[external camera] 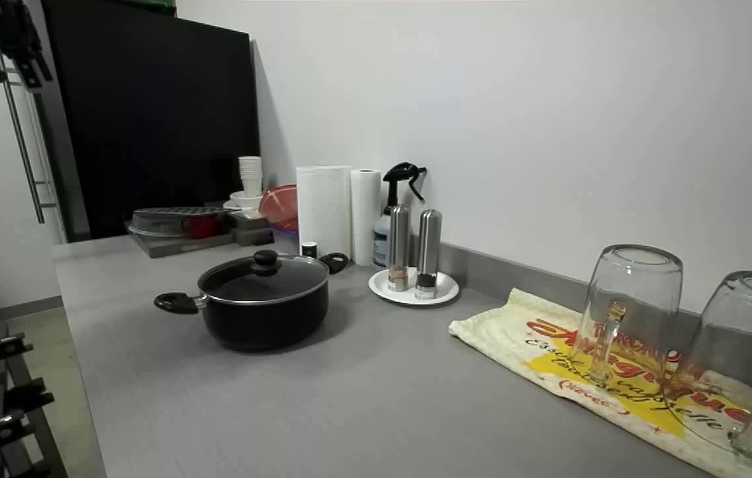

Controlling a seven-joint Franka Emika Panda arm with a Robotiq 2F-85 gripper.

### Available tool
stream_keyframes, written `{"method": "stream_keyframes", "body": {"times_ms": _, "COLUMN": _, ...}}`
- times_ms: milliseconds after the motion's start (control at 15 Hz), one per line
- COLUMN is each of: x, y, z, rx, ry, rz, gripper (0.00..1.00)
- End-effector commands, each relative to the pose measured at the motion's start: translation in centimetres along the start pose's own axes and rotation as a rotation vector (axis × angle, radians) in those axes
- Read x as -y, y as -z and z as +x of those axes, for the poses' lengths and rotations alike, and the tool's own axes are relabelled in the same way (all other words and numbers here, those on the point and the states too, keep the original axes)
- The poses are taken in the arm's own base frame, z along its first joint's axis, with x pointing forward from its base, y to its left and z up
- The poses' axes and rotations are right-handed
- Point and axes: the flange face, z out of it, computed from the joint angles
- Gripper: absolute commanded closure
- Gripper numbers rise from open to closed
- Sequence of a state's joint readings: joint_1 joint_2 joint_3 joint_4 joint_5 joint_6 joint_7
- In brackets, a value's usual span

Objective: Take the glass lid off the black pot

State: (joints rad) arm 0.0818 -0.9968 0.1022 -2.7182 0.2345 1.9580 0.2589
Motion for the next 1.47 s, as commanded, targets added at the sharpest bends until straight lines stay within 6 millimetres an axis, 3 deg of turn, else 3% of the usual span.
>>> {"method": "stream_keyframes", "body": {"times_ms": 0, "x": 0.0, "y": 0.1, "z": 0.0, "rx": 0.001, "ry": 0.0, "rz": 0.0, "gripper": 0.0}}
{"method": "stream_keyframes", "body": {"times_ms": 800, "x": 0.0, "y": 0.1, "z": 0.0, "rx": 0.001, "ry": 0.0, "rz": 0.0, "gripper": 0.0}}
{"method": "stream_keyframes", "body": {"times_ms": 1067, "x": 2.8, "y": -0.7, "z": 2.5, "rx": -0.085, "ry": 0.016, "rz": -0.008, "gripper": 0.0}}
{"method": "stream_keyframes", "body": {"times_ms": 1400, "x": 7.2, "y": -2.8, "z": 7.1, "rx": -0.207, "ry": 0.071, "rz": -0.044, "gripper": 0.0}}
